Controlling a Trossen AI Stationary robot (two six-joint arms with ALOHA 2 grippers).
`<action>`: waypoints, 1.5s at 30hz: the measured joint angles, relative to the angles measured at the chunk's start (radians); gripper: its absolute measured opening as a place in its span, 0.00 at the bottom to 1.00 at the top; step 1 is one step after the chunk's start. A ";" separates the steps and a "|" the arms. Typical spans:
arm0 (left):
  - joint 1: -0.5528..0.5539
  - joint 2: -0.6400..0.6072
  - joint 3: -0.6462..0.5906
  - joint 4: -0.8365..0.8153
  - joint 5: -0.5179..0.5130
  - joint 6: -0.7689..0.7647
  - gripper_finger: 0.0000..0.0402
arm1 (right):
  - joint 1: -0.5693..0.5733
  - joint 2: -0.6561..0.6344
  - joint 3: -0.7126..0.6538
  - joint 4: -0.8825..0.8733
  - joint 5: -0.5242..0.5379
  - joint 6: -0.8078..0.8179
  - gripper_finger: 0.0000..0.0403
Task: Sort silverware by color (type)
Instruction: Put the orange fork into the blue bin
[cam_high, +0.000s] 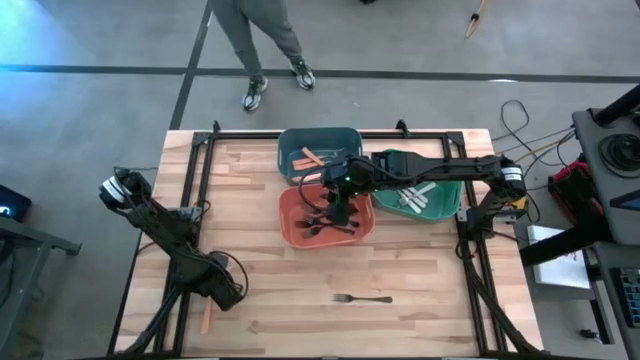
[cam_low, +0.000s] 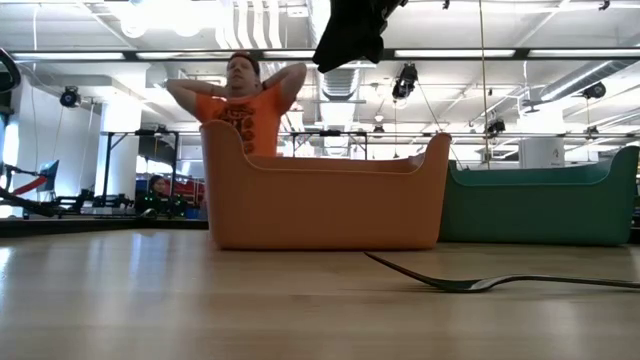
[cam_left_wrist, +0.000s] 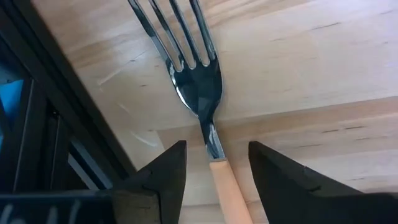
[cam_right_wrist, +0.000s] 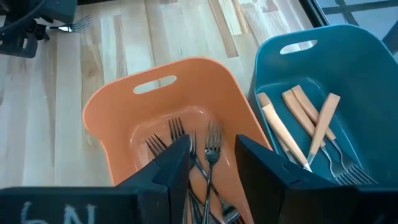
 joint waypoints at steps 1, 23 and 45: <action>0.000 0.002 -0.002 0.002 -0.001 0.000 0.40 | 0.000 0.000 0.000 0.000 0.000 0.000 0.30; -0.006 0.008 -0.005 0.034 -0.041 -0.002 0.03 | 0.000 0.000 0.000 0.001 0.017 0.023 0.28; 0.210 -0.116 0.238 -0.263 -0.321 0.295 0.01 | 0.012 -0.204 -0.059 0.128 0.017 0.007 0.23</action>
